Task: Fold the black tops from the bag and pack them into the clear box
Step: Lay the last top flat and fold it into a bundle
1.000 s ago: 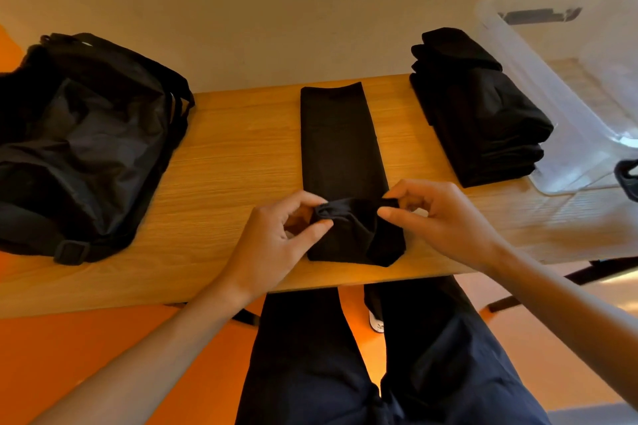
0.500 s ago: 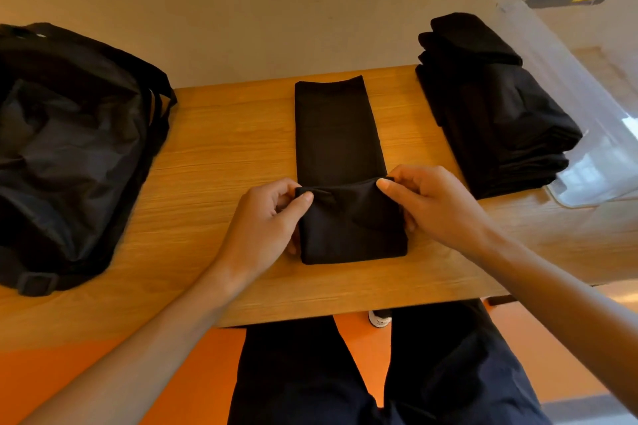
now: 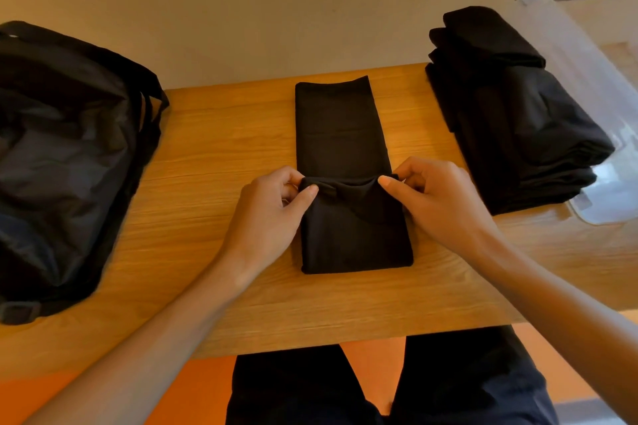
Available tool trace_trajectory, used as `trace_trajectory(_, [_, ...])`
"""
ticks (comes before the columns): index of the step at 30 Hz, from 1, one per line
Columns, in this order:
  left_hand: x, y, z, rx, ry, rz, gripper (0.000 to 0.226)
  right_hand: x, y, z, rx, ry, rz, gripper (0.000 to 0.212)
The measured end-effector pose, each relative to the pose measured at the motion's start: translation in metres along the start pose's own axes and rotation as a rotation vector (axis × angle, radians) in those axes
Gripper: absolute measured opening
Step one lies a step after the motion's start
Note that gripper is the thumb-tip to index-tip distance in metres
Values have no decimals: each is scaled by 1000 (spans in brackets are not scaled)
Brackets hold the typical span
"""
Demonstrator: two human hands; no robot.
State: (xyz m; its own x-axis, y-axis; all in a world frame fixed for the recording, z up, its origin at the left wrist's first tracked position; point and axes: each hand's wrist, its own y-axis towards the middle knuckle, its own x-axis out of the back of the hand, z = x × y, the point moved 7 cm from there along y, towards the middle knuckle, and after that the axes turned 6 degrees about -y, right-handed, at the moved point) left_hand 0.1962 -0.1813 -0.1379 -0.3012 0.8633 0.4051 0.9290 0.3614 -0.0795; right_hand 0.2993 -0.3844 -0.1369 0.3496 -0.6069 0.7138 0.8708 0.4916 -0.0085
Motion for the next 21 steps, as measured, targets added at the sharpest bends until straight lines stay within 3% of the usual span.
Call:
trace_trajectory(11, [4, 16, 0, 19, 137, -56, 18, 0, 14, -2, -17, -89, -66, 18])
trace_trajectory(15, [3, 16, -3, -16, 276, -111, 14, -1, 14, 1, -45, -224, -90, 19])
trace_trajectory(19, [9, -13, -32, -299, 494, -270, 32, 8, -11, 29, 125, -507, -297, 33])
trace_trajectory(21, [-9, -32, -40, -438, 604, -141, 47, -3, -36, 48, 312, -544, -298, 38])
